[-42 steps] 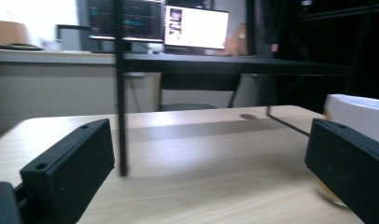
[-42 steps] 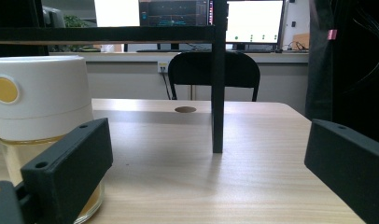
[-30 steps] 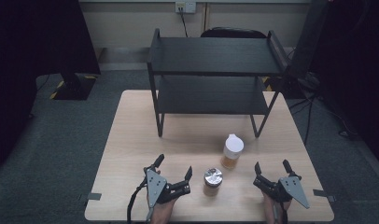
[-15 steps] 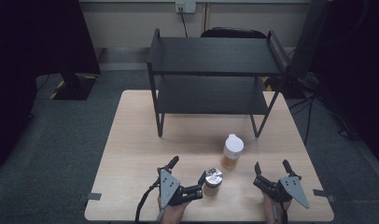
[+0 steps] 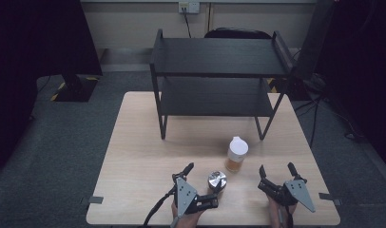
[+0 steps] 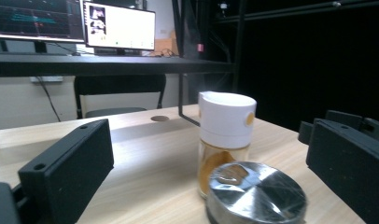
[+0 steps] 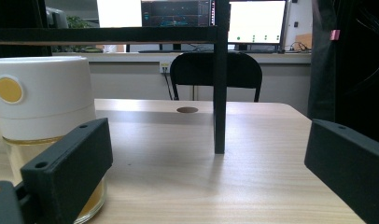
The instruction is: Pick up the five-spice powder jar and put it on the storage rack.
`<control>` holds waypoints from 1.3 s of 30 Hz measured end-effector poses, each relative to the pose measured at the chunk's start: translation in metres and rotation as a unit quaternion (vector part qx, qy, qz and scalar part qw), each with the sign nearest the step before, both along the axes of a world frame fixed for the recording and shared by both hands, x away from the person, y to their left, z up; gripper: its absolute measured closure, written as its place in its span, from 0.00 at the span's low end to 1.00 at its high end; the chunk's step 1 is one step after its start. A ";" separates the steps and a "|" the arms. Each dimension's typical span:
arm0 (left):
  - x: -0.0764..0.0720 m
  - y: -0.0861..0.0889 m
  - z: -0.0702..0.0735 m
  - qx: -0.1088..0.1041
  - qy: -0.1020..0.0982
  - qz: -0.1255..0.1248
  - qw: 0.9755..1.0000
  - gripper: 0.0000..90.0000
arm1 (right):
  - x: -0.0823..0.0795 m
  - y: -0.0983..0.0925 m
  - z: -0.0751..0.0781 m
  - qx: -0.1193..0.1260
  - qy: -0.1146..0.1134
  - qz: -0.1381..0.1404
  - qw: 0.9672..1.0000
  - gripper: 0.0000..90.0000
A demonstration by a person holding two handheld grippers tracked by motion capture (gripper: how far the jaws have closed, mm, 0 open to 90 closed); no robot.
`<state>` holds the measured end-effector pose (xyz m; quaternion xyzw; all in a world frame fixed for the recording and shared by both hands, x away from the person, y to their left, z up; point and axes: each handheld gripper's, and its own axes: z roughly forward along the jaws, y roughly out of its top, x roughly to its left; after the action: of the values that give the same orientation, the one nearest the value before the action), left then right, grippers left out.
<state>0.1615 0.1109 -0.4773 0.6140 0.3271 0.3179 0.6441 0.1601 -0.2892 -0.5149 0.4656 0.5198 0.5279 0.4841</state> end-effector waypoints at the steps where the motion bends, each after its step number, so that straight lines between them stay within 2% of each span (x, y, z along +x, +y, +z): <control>1: 0.001 -0.002 0.000 0.007 0.001 -0.002 1.000 0.00 | 0.000 0.000 0.000 0.000 0.000 0.000 1.000 0.00; 5: 0.005 -0.004 -0.001 0.014 0.008 -0.009 1.000 0.02 | 0.000 0.000 0.000 0.001 0.000 0.000 1.000 0.00; 12: 0.008 -0.014 -0.008 0.029 0.009 -0.025 0.999 0.08 | 0.000 0.000 0.000 0.000 -0.001 0.000 1.000 0.00; 15: 0.011 -0.020 -0.011 0.037 0.021 -0.022 0.999 0.10 | 0.000 0.000 0.000 0.000 -0.001 0.001 1.000 0.00; 18: 0.011 -0.022 -0.015 0.032 0.024 -0.019 0.999 0.14 | 0.000 0.000 0.000 0.000 -0.001 0.001 1.000 0.00; 21: 0.009 -0.023 -0.020 0.030 0.019 -0.014 0.999 0.19 | 0.000 0.000 -0.001 0.000 -0.002 0.001 1.000 0.00; 24: 0.009 -0.023 -0.021 0.030 0.026 -0.011 0.999 0.22 | 0.000 -0.001 -0.001 0.000 -0.002 0.002 1.000 0.00; 28: 0.009 -0.023 -0.023 0.032 0.019 -0.017 0.999 0.29 | 0.000 -0.001 -0.001 0.000 -0.002 0.002 1.000 0.00; 33: 0.009 -0.024 -0.024 0.031 0.021 -0.021 0.999 0.38 | 0.000 -0.001 -0.001 0.000 -0.002 0.002 1.000 0.00; 39: 0.008 -0.025 -0.024 0.027 0.023 -0.018 0.999 0.39 | 0.000 -0.001 -0.001 0.000 -0.002 0.002 1.000 0.00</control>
<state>0.1699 0.0860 -0.5015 0.6439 0.3219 0.3009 0.6255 0.1597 -0.2900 -0.5156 0.4633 0.5197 0.5300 0.4840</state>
